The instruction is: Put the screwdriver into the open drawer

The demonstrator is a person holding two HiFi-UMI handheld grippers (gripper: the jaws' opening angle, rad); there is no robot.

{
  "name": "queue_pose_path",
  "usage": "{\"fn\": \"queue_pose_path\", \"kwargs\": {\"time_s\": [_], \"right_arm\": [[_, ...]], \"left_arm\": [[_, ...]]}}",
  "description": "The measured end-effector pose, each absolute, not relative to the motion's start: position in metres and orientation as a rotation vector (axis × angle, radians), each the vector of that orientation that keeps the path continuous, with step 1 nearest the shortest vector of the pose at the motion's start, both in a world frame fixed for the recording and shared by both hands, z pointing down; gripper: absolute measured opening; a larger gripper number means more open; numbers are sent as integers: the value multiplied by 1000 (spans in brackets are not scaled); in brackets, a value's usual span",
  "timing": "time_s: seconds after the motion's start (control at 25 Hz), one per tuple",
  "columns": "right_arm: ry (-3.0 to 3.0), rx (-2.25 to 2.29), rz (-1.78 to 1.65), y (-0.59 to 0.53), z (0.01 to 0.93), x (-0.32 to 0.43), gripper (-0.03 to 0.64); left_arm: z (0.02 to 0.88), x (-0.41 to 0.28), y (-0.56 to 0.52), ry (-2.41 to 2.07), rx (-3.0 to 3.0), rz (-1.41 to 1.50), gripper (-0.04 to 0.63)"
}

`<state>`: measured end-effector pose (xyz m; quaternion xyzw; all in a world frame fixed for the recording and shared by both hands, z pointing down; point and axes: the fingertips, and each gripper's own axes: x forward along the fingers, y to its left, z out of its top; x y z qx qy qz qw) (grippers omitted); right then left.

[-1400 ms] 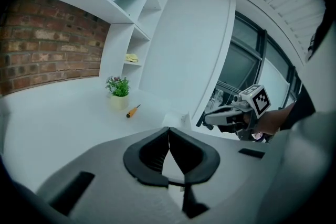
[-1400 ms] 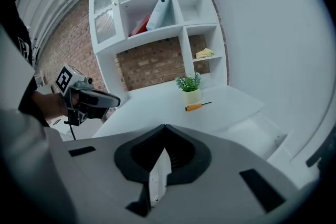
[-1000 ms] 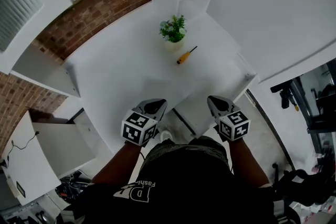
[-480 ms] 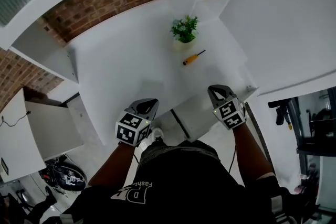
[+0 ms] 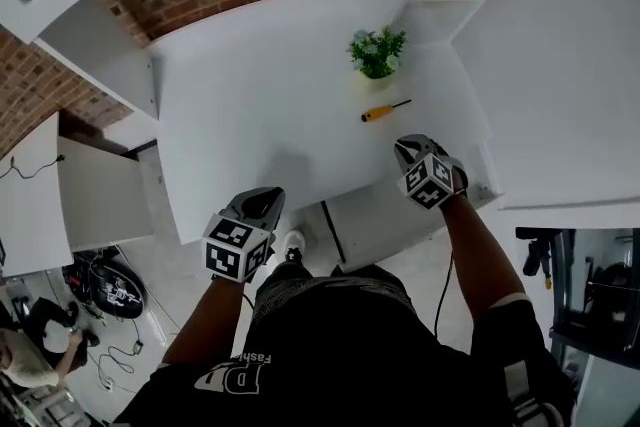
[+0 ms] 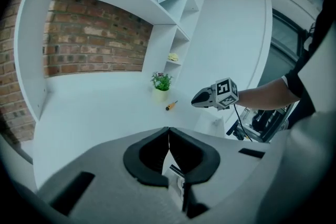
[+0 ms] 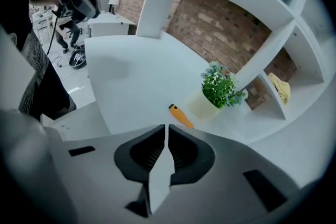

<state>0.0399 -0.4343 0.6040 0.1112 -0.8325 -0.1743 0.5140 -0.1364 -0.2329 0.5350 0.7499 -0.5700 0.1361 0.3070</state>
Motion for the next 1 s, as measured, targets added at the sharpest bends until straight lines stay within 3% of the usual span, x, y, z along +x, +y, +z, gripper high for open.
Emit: {"fn": "queue_pose_path", "kwargs": {"time_s": [1.0], "right_arm": [[-1702,-168,-779,-530,691,-3,86]], "left_arm": [[560,-115,-185,-1642,1688,364,18]]}}
